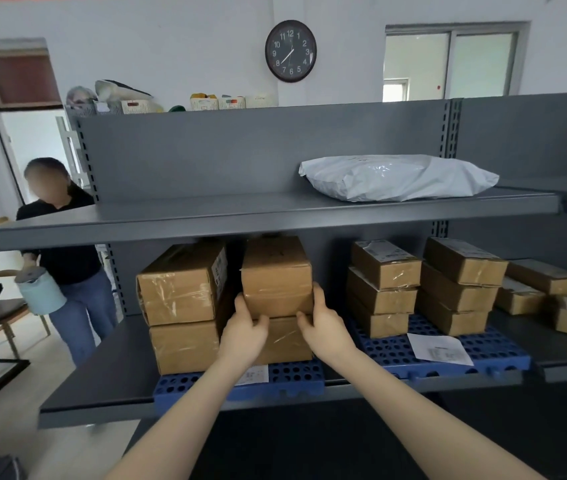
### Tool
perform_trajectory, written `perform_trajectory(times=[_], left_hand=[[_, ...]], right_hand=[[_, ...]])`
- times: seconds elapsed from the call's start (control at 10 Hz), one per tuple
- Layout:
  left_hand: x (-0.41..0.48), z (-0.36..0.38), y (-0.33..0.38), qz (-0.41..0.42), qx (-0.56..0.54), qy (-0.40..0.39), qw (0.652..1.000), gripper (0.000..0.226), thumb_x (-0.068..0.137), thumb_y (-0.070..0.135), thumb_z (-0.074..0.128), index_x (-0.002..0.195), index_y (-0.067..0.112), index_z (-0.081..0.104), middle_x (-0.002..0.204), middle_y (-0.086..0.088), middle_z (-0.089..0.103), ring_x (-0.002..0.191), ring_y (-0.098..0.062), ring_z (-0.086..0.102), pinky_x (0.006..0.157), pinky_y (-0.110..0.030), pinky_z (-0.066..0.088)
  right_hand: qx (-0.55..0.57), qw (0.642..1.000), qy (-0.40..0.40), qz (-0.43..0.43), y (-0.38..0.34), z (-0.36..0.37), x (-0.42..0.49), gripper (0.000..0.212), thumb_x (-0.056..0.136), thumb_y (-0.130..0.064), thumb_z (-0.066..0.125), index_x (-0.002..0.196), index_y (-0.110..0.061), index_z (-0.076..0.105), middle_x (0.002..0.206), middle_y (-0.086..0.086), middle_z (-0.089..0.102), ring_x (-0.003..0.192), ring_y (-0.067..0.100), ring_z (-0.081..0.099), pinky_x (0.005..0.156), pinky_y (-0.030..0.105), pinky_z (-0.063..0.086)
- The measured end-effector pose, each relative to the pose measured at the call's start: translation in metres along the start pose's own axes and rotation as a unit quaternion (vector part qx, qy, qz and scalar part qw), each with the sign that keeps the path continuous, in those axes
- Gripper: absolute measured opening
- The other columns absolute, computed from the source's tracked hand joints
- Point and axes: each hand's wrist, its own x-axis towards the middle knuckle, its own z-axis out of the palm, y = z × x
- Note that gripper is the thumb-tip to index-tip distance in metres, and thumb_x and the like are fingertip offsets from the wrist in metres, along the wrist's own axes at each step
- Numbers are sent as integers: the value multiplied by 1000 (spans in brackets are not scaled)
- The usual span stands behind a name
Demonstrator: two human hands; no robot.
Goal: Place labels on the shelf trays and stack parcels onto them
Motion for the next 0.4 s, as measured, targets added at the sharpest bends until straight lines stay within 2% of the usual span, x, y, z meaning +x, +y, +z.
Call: perform_trajectory(times=[0.2, 0.3, 0.4], left_hand=[[-14, -16, -4, 28, 44, -2, 999, 64, 94, 28, 47, 148, 14, 15, 115, -10, 60, 89, -21, 62, 78, -36, 53], [-23, -25, -5, 87, 68, 58, 992, 68, 93, 30, 50, 149, 20, 13, 134, -12, 50, 99, -22, 61, 79, -35, 53], [-30, -33, -9, 189, 132, 133, 964, 65, 92, 30, 51, 148, 20, 18, 144, -7, 41, 118, -22, 53, 86, -31, 51]], right_hand=[[-79, 997, -5, -14, -6, -5, -16, 76, 95, -29, 50, 150, -21, -1, 85, 4, 64, 71, 18, 64, 67, 37, 57], [-156, 987, 17, -28, -2, -16, -20, 80, 94, -34, 51, 151, -23, -4, 111, 9, 61, 91, 23, 63, 77, 40, 55], [-252, 965, 49, -55, 1, -31, -23, 80, 94, -37, 50, 151, -22, -5, 138, 9, 47, 118, 26, 52, 91, 39, 50]])
